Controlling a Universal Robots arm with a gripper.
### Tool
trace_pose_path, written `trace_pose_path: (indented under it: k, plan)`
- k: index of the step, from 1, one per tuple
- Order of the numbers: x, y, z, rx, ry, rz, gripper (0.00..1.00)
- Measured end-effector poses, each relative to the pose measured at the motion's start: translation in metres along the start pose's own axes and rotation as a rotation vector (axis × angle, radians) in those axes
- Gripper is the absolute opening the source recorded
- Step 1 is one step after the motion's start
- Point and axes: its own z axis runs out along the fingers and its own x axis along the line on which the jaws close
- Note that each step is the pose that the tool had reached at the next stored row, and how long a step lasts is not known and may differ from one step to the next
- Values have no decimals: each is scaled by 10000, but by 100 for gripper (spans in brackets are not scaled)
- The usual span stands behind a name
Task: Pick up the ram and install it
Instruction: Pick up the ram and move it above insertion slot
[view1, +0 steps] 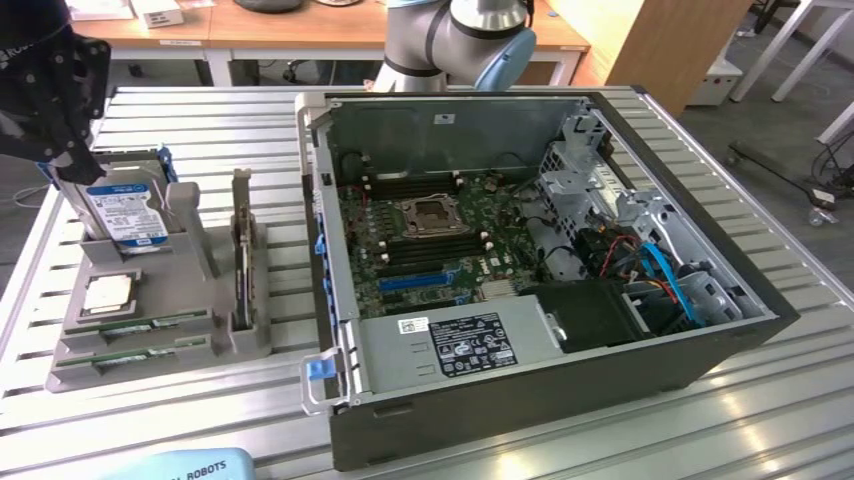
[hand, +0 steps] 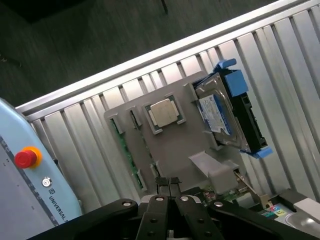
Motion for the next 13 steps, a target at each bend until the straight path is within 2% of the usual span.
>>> trace_pose_path:
  k: [13]
  plan:
    - [0, 0, 2, -53, 106, -2363, 10]
